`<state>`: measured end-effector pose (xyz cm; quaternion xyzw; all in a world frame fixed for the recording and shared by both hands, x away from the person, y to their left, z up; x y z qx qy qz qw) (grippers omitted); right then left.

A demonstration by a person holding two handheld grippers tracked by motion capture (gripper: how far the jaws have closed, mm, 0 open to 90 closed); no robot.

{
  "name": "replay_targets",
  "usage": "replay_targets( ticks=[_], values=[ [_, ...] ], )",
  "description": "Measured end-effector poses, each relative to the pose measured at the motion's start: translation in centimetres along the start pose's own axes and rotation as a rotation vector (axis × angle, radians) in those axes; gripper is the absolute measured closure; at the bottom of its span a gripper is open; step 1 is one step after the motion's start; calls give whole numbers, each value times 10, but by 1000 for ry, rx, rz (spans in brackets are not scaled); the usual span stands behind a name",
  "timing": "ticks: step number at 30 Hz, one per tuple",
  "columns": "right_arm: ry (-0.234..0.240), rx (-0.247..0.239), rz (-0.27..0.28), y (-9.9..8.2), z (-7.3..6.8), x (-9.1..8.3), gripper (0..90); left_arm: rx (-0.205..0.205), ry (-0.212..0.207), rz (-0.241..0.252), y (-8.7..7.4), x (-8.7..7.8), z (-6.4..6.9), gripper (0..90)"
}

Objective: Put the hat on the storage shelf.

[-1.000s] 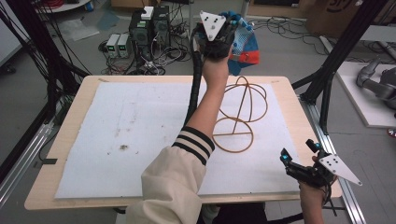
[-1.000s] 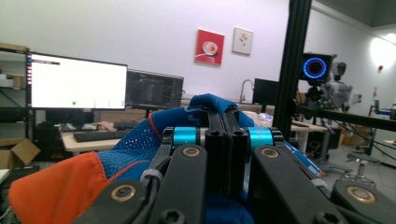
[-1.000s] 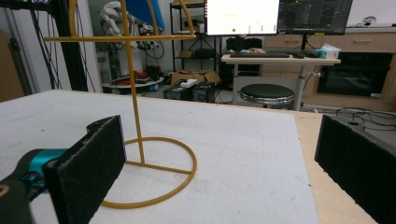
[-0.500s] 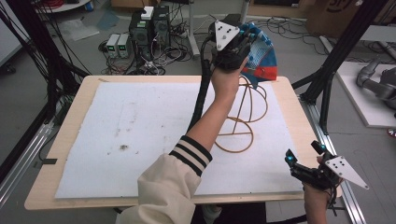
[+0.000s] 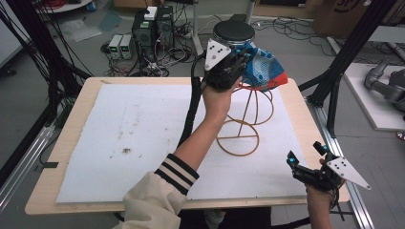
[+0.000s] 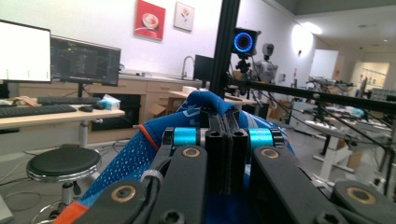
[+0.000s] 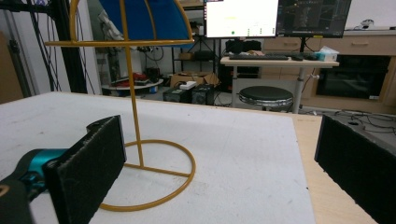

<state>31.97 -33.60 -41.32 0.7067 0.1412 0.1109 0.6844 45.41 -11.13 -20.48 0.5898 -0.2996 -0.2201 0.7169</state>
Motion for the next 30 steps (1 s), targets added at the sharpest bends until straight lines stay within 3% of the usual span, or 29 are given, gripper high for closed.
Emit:
replay_targets(
  ticks=[5, 16, 23, 30],
  values=[
    [6, -9, 1, 0, -3, 3, 17, 14, -6, -29, -12, -9, 2, 891],
    [13, -12, -2, 0, -4, 6, 17, 64, 25, -98, -44, -20, -3, 890],
    [12, -11, -2, 0, -4, 6, 17, 83, 46, -111, -53, -23, -5, 881],
    [12, -12, -2, 0, -5, 6, 17, 87, 59, -130, -61, -29, -10, 802]
  ],
)
Point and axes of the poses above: each handheld gripper's, and its own axes: x roughly forward along the jaws, y roughly out of its top, z roughly to its right, the point moved 9 cm from there along x, roughly forward along the jaws
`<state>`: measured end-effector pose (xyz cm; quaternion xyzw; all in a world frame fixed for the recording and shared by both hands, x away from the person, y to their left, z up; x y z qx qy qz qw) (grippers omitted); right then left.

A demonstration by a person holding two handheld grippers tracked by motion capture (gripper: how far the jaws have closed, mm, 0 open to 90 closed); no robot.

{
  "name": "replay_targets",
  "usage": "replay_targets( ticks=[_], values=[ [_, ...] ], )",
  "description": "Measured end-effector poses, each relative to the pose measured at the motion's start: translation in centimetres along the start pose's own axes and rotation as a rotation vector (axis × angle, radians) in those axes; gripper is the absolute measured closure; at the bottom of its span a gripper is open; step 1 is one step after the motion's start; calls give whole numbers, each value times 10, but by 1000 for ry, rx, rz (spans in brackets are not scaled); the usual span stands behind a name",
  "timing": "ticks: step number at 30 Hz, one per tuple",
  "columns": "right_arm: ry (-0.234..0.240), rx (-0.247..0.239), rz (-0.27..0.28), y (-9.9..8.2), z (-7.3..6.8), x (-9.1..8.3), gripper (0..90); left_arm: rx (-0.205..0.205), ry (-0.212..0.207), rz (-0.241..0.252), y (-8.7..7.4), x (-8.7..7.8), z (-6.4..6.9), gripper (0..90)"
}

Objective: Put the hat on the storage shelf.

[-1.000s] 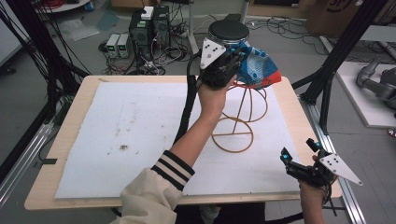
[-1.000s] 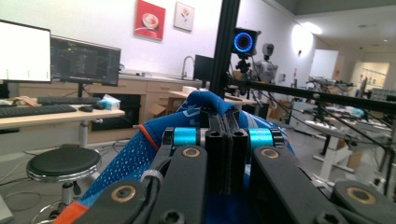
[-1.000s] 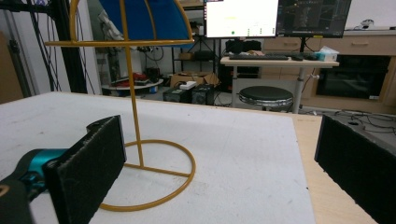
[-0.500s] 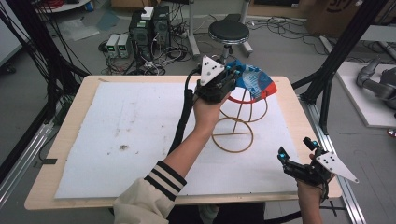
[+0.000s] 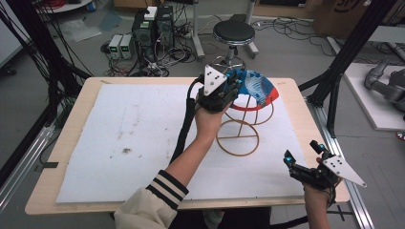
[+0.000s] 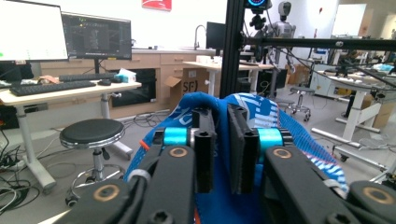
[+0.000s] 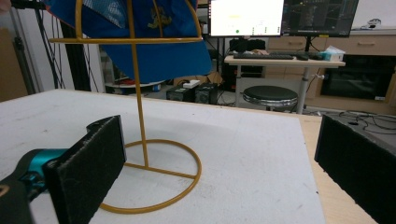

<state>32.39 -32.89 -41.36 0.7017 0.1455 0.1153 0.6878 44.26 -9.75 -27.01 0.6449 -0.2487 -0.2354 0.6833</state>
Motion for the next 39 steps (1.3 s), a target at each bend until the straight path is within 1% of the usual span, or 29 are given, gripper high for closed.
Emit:
replay_targets(
  ticks=[4, 5, 7, 8, 11, 14, 17, 22, 23, 24, 27, 28, 31, 32, 33, 34, 36, 37, 38, 39],
  values=[
    [2, -3, -2, 0, -1, 1, 17, -2, 6, -4, -3, -2, -2, 727],
    [2, -3, -2, 0, -1, 1, 17, -2, 10, -7, -4, -3, -3, 727],
    [1, -3, -4, -1, -1, 2, 17, -10, 10, -10, -6, -4, -4, 654],
    [4, -2, -5, -1, -2, 2, 17, -8, 23, -15, -8, -4, -6, 589],
    [4, -6, -1, 0, -3, 3, 17, -14, 32, -15, -9, -6, -7, 509],
    [6, -2, -5, -1, -3, 3, 17, -19, 45, -17, -11, -9, -10, 456],
    [10, -4, -3, -1, -4, 4, 17, -25, 51, -10, -10, -13, -13, 415],
    [13, -7, -6, -1, -6, 6, 17, -27, 53, 20, -5, -21, -17, 331],
    [16, -6, -6, -1, -7, 6, 17, -23, 51, 22, -4, -22, -18, 321],
    [17, -7, -5, -1, -7, 7, 17, -17, 32, 33, -2, -25, -17, 313],
    [19, -6, -7, -2, -8, 8, 17, -5, 21, 39, -1, -28, -17, 264],
    [19, -5, -7, -2, -8, 9, 17, 0, 26, 46, 0, -30, -18, 236],
    [20, -7, -4, -2, -8, 9, 17, 10, 30, 53, 2, -34, -19, 230],
    [21, -6, -4, -2, -9, 10, 17, 15, 35, 63, 4, -38, -21, 230],
    [22, 0, -4, -1, -9, 10, 17, 15, 35, 63, 4, -38, -21, 225],
    [24, -4, -3, -1, -10, 10, 17, 20, 40, 63, 4, -41, -22, 206],
    [25, -1, -2, -1, -10, 10, 17, 29, 62, 67, 7, -48, -27, 196],
    [26, -9, 0, -1, -10, 11, 17, 39, 70, 70, 9, -51, -29, 190],
    [25, -9, 2, -1, -11, 11, 17, 39, 70, 70, 9, -51, -29, 182],
    [24, -7, 2, 0, -11, 12, 17, 49, 92, 77, 12, -58, -33, 177]
  ],
)
Point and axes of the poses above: each handheld gripper's, and its own axes: x roughly forward along the jaws, y roughly out of its top, z roughly to its right, the point moved 9 cm from there along x, roughly forward along the jaws
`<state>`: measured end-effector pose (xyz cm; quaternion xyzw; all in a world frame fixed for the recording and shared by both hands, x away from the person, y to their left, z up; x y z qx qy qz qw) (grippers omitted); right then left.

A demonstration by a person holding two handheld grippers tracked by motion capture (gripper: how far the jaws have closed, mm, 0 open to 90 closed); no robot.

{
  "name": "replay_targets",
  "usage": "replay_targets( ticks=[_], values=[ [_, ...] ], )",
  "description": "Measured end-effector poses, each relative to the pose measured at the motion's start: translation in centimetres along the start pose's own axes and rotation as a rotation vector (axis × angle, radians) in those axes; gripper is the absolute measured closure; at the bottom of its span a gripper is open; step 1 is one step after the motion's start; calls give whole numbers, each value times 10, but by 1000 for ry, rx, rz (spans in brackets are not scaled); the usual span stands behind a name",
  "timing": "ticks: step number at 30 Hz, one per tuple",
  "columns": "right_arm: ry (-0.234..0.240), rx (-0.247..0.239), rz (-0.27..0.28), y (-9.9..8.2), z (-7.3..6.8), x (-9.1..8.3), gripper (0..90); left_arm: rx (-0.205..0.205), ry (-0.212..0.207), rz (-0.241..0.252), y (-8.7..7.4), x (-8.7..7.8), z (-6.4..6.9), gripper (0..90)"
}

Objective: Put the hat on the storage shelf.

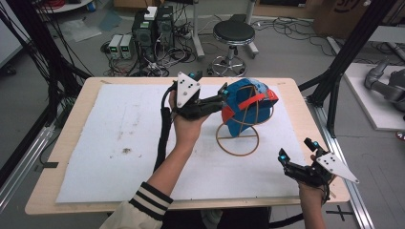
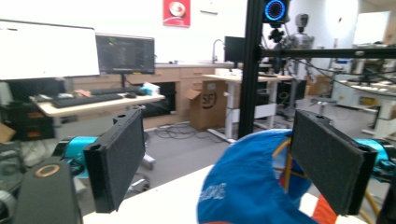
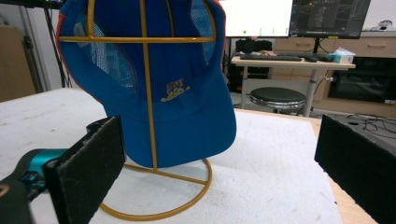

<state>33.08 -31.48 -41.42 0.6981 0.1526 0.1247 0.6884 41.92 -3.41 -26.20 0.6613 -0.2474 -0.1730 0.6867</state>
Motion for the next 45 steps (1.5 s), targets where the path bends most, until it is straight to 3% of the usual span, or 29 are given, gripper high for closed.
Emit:
replay_targets(
  ticks=[7, 18, 25, 34, 35, 38, 39, 45],
  values=[
    [-2, 1, 8, 1, -1, 2, 17, 26, 45, 23, 10, -22, -18, 158],
    [0, -4, 12, 2, -3, 6, 17, 67, 146, 17, 16, -67, -62, 135],
    [1, 3, 12, 2, -4, 9, 17, 71, 200, 14, 18, -92, -85, 135],
    [1, 9, 18, 2, -4, 13, 17, 81, 285, 24, 22, -135, -118, 136],
    [-1, 7, 19, 3, -3, 14, 17, 92, 312, 26, 23, -147, -127, 135],
    [-1, 13, 24, 3, -4, 15, 16, 96, 325, 27, 23, -156, -134, 136],
    [-1, 7, 26, 4, -3, 16, 17, 106, 349, 26, 21, -169, -144, 136],
    [-1, 12, 27, 4, -3, 18, 16, 97, 382, 27, 14, -194, -165, 136]
  ],
)
Point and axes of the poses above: each handheld gripper's, and its own axes: x roughly forward along the jaws, y roughly out of its top, z roughly to its right, the point moved 9 cm from there along x, roughly forward along the jaws
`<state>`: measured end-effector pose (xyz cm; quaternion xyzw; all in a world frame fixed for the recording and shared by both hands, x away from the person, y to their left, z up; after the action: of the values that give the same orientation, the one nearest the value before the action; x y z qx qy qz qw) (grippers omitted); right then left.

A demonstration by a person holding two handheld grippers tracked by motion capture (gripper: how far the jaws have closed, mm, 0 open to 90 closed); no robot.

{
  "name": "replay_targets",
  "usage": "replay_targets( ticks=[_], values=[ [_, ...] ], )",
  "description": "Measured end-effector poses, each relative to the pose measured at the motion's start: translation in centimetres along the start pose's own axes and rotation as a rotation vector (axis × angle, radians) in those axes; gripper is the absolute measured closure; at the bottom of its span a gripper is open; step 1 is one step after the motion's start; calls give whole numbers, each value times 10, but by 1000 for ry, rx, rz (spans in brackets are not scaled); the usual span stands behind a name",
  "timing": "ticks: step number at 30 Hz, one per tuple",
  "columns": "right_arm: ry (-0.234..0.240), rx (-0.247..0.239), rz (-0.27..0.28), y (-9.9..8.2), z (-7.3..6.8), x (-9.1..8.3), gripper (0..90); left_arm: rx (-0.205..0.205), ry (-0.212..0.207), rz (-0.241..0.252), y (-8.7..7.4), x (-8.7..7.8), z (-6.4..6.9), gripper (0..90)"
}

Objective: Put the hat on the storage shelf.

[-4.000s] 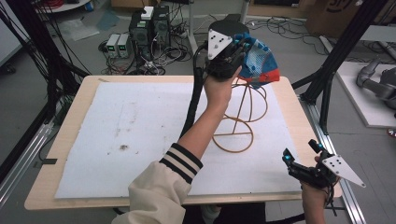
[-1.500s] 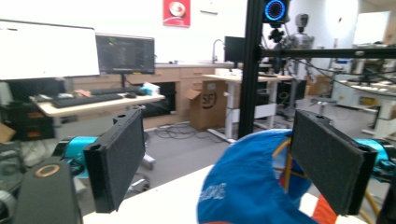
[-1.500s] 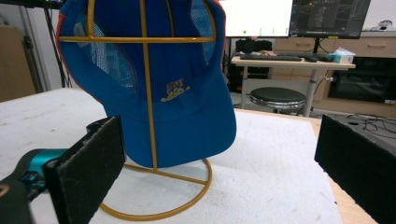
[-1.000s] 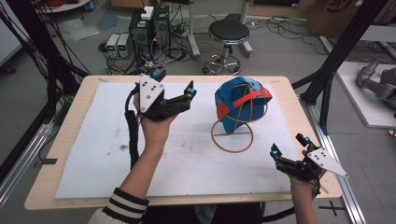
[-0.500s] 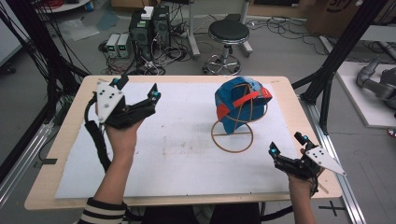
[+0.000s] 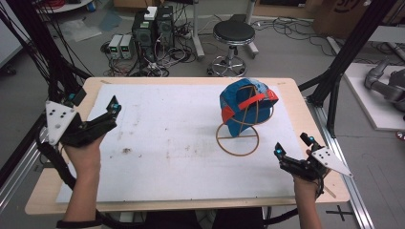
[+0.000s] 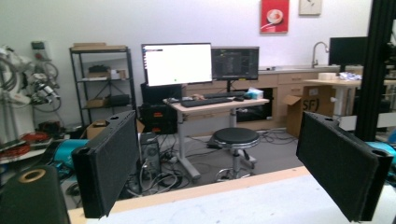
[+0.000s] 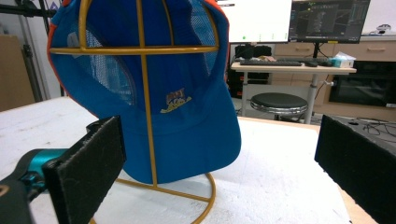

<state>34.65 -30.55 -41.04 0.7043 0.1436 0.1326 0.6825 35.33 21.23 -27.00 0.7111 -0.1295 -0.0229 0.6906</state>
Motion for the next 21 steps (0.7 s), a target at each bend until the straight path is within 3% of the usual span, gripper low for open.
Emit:
replay_targets(
  ticks=[1, 7, 12, 21],
  values=[
    [-4, 6, 0, 0, 0, 0, 16, 1, 13, 2, -3, -6, -9, 136],
    [-5, 3, -1, -1, 1, 4, 17, 4, 45, 4, -12, -20, -30, 136],
    [-6, 4, 9, 1, 3, 7, 17, 1, 58, 1, -20, -29, -40, 136],
    [-7, 21, 23, 4, 3, 12, 16, -11, 92, -35, -54, -43, -60, 136]
  ],
)
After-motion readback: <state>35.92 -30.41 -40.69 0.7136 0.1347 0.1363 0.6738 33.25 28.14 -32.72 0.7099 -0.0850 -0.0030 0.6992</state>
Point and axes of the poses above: each handheld gripper's, and its own axes: x roughly forward along the jaws, y roughly out of its top, z roughly to its right, the point moved 9 cm from there along x, roughly forward along the jaws
